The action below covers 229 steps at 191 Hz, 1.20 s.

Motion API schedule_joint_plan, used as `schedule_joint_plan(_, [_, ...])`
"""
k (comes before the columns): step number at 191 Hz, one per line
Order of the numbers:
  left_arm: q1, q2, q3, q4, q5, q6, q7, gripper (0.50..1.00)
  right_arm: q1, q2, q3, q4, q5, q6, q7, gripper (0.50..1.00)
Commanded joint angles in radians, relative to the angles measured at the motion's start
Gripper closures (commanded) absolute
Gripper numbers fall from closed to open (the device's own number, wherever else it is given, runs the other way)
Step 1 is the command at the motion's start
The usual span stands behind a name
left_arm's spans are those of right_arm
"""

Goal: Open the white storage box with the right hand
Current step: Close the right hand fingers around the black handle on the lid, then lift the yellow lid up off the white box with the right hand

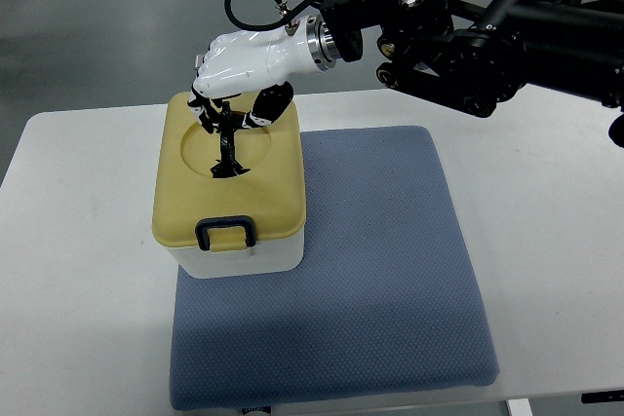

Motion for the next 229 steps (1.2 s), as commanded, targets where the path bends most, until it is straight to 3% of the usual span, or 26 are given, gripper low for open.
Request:
schedule_joint_plan(1, [0.0, 0.0, 0.0, 0.0, 0.0, 0.0, 0.0, 0.5, 0.0, 0.0, -0.001, 0.0, 0.0, 0.002, 0.0, 0.918])
schedule_joint_plan(30, [0.0, 0.0, 0.0, 0.002, 0.0, 0.0, 0.0, 0.5, 0.0, 0.001, -0.011, 0.0, 0.0, 0.0, 0.0, 0.93])
schedule_joint_plan(48, [0.0, 0.0, 0.0, 0.002, 0.0, 0.0, 0.0, 0.5, -0.002, 0.001, -0.014, -0.001, 0.0, -0.006, 0.0, 1.0])
schedule_joint_plan(229, [-0.002, 0.0, 0.0, 0.002, 0.0, 0.0, 0.0, 0.5, 0.058, -0.035, 0.0, -0.003, 0.014, -0.02, 0.0, 1.0])
